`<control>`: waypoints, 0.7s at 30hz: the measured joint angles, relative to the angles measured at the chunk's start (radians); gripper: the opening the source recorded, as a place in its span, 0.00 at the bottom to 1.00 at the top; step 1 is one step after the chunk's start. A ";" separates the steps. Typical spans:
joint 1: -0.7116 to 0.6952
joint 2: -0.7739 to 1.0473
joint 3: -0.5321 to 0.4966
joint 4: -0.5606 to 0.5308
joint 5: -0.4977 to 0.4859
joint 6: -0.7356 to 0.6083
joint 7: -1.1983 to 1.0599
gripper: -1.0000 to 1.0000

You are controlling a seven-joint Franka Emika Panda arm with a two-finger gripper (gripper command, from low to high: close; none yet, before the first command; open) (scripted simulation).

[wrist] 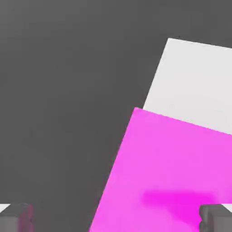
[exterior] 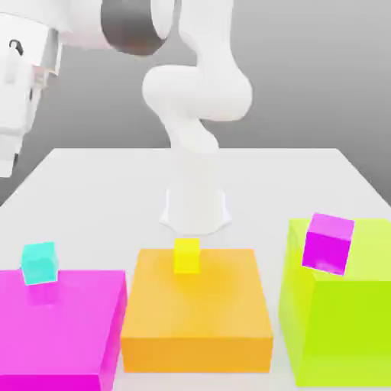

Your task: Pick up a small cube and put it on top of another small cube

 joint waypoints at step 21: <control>-0.293 0.589 -0.041 -0.110 0.168 0.372 0.487 0.00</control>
